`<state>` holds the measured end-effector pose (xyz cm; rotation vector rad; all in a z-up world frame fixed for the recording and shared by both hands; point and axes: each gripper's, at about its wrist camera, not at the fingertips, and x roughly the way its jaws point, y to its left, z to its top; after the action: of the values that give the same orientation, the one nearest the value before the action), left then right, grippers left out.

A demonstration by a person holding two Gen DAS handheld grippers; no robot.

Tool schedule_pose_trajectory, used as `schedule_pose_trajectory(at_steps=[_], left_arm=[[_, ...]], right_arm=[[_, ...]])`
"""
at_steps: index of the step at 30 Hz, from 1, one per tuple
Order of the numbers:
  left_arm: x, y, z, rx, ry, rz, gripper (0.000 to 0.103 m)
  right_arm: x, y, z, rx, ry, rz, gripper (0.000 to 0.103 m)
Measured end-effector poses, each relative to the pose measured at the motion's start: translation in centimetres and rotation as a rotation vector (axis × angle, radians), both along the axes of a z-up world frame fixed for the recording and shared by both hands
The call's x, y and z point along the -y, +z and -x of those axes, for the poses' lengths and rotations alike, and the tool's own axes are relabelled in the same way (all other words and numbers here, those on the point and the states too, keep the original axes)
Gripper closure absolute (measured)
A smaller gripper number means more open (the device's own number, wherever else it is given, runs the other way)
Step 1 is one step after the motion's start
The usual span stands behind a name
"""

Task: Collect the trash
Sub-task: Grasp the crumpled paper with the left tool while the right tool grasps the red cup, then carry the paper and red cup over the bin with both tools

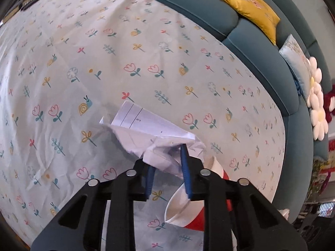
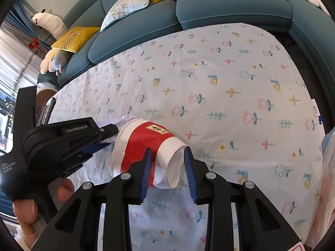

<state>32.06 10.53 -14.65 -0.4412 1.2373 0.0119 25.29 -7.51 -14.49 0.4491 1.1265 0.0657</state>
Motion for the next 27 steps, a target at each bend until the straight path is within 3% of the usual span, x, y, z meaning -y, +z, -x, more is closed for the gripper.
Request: schedule_pose_trajectory(at_steps=[2, 6, 12, 20, 27], left_arm=[[0.1, 0.2, 0.3, 0.004, -0.009, -0.005, 0.085], [0.6, 1.1, 1.4, 0.024, -0.042, -0.012, 0.091], [1.5, 3.3, 3.0, 0.052, -0.078, -0.024, 0.094], [4.9, 7.6, 5.6, 0.119, -0.148, -0.023, 0.094], [10.7, 10.8, 9.4, 0.178, -0.273, -0.023, 0.094]], right_arm=[[0.1, 0.0, 0.5, -0.007, -0.001, -0.005, 0.073], [0.3, 0.3, 1.1, -0.005, -0.003, -0.020, 0.084], [1.8, 3.1, 2.8, 0.048, -0.039, -0.004, 0.086], [6.4, 7.9, 6.0, 0.134, -0.130, 0.033, 0.086], [12.3, 11.2, 10.6, 0.190, -0.250, 0.044, 0.086]])
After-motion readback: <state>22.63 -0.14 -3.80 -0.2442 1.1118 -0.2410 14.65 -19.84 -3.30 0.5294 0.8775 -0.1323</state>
